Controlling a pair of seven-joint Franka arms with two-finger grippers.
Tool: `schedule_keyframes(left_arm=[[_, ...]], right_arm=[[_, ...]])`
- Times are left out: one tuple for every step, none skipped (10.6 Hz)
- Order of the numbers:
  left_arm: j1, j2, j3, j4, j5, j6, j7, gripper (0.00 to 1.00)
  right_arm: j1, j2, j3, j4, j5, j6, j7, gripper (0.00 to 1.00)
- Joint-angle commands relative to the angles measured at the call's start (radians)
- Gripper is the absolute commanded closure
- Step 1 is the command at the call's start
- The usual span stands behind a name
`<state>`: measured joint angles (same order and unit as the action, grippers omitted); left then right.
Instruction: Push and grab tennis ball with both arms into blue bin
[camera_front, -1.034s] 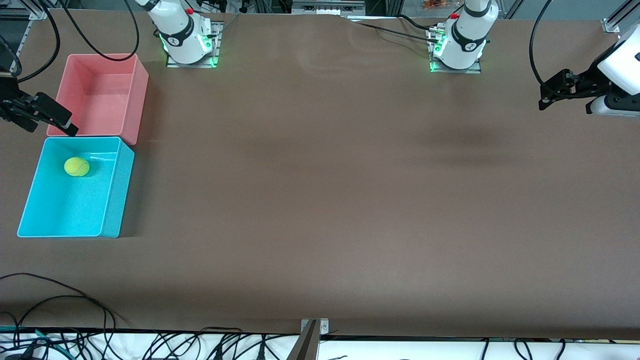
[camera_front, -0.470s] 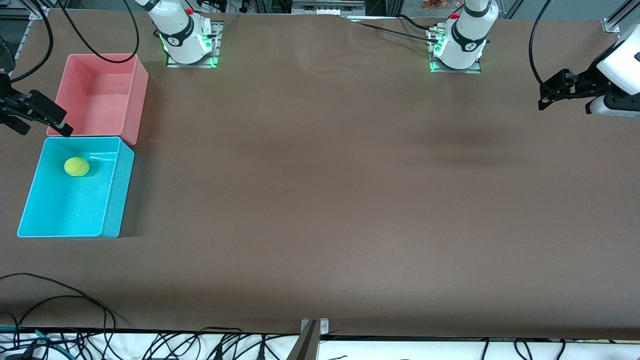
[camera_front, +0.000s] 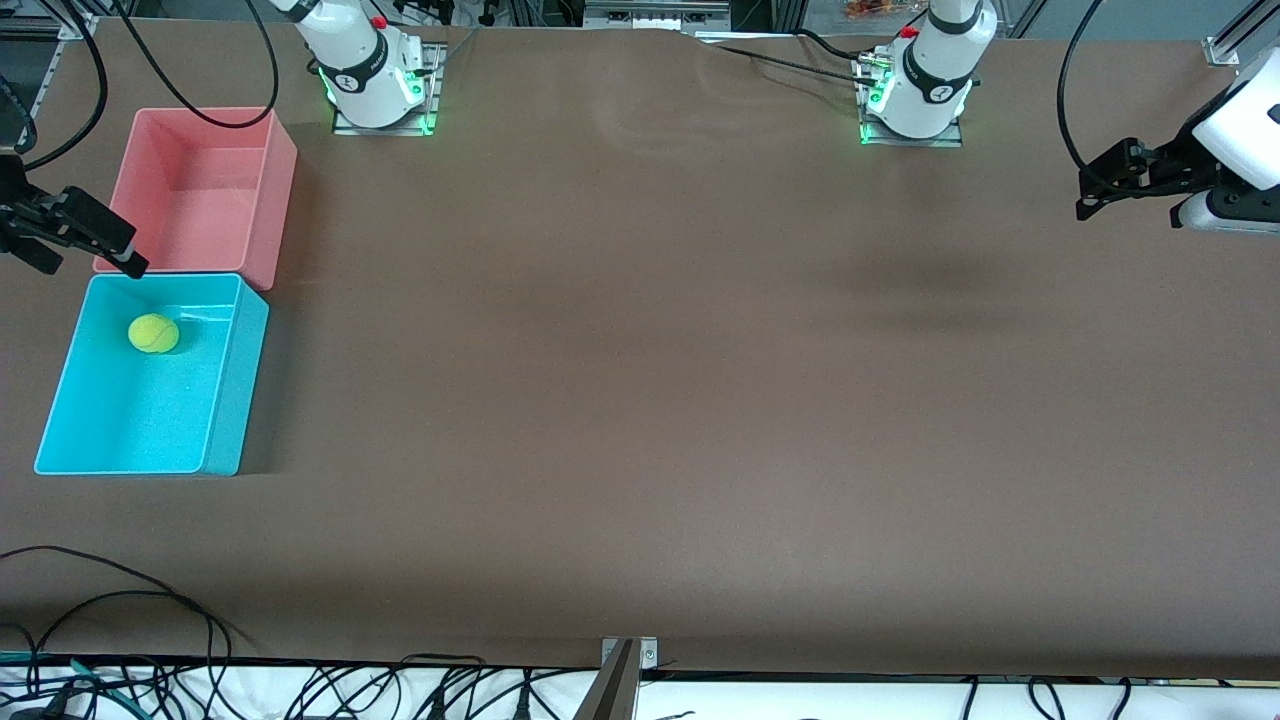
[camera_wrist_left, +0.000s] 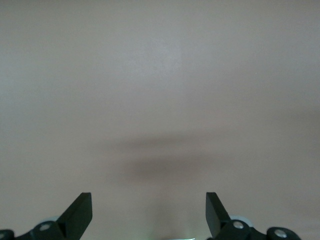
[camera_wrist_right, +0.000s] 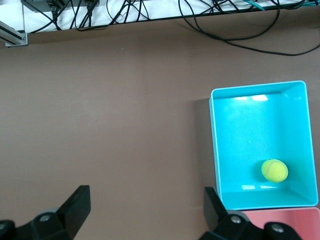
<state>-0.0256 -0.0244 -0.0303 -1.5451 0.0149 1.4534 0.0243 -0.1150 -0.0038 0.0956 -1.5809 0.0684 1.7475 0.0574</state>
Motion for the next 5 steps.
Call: schedule_keyframes(left_arm=[[-0.007,0.006,0.0,0.019,0.019,-0.002,-0.006,0.0],[-0.007,0.006,0.001,0.019,0.019,-0.002,-0.006,0.0],[-0.007,0.006,0.001,0.019,0.019,-0.002,-0.004,0.0],[-0.007,0.006,0.001,0.019,0.019,-0.002,-0.006,0.0],[-0.007,0.006,0.0,0.019,0.019,-0.002,-0.004,0.0]], right_arm=[[-0.014,0.015,0.013,0.035,-0.012,-0.022,-0.016,0.0],[-0.014,0.013,0.013,0.035,-0.015,-0.023,-0.016,0.0],[-0.014,0.013,0.013,0.035,-0.018,-0.025,-0.016,0.0],[-0.014,0.013,0.013,0.035,-0.027,-0.025,-0.016,0.0],[-0.014,0.013,0.013,0.035,-0.03,-0.025,-0.018,0.0]])
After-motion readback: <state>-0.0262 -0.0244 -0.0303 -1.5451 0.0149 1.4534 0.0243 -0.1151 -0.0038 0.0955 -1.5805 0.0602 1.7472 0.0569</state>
